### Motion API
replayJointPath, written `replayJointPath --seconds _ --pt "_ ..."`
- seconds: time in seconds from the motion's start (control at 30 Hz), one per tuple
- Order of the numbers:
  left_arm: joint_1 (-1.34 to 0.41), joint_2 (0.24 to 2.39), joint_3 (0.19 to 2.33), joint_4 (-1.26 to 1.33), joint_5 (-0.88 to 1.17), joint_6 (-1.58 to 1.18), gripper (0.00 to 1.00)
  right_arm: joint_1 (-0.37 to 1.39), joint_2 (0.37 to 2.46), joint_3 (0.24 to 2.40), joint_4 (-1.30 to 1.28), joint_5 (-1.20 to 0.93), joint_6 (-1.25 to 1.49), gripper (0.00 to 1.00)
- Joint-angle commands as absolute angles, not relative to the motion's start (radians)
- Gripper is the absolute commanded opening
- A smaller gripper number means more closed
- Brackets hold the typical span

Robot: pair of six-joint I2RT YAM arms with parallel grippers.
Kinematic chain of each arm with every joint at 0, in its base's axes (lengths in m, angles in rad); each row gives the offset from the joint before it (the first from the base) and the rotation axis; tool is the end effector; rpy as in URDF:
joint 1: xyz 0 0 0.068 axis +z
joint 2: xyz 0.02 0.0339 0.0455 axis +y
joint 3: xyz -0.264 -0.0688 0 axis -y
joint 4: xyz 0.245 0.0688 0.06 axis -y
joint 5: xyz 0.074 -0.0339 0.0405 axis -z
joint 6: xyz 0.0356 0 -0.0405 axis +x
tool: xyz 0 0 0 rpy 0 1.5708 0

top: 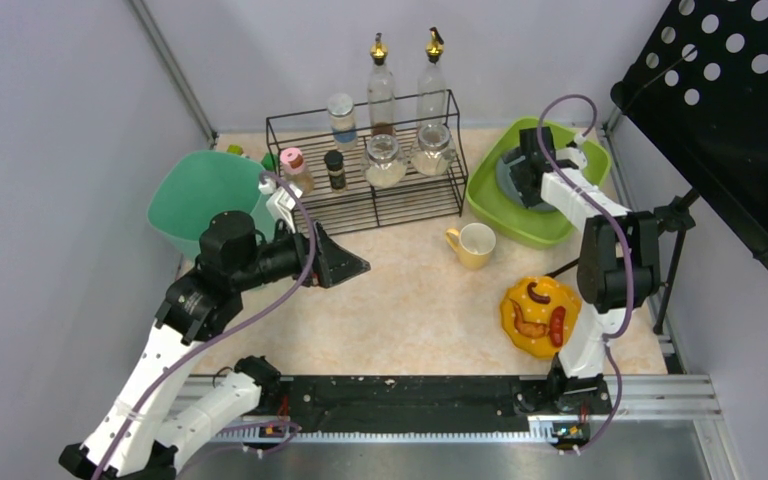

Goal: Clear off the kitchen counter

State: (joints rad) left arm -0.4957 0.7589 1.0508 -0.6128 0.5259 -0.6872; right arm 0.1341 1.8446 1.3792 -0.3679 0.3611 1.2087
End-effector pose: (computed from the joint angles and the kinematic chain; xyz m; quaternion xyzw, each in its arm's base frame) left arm 0.1193 -0.0848 0.3901 0.0765 0.7941 -0.4900 0.3514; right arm 0.4074 0.0423 0.2319 0.5253 0.7552 0.0894 0.3818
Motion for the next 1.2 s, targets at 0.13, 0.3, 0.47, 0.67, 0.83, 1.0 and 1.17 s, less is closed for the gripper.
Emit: replayJointPath --seconds 0.13,0.3,0.47,0.67,0.83,1.0,1.17 --pt "-0.494 0.741 1.029 -0.611 0.511 -0.686 0.99 0.123 1.655 1.374 -0.377 0.293 0.952 0.89" --pt "-0.493 0.765 1.027 -0.593 0.514 -0.668 0.99 0.124 1.473 1.244 -0.399 0.216 0.800 0.88" --pt "-0.492 0.802 1.007 -0.563 0.557 -0.660 0.99 0.134 1.292 1.097 -0.447 0.064 0.709 0.87" --pt "-0.494 0.822 0.922 -0.530 0.581 -0.663 0.99 0.189 1.114 1.028 -0.583 0.064 0.619 0.86" --pt "-0.504 0.825 0.841 -0.513 0.553 -0.695 0.99 0.195 1.029 0.983 -0.657 0.046 0.547 0.86" --pt "-0.507 0.819 0.771 -0.532 0.477 -0.710 0.99 0.194 1.046 0.981 -0.708 0.083 0.524 0.82" --pt "-0.509 0.818 0.734 -0.532 0.429 -0.733 0.99 0.194 1.131 1.032 -0.796 0.071 0.528 0.65"
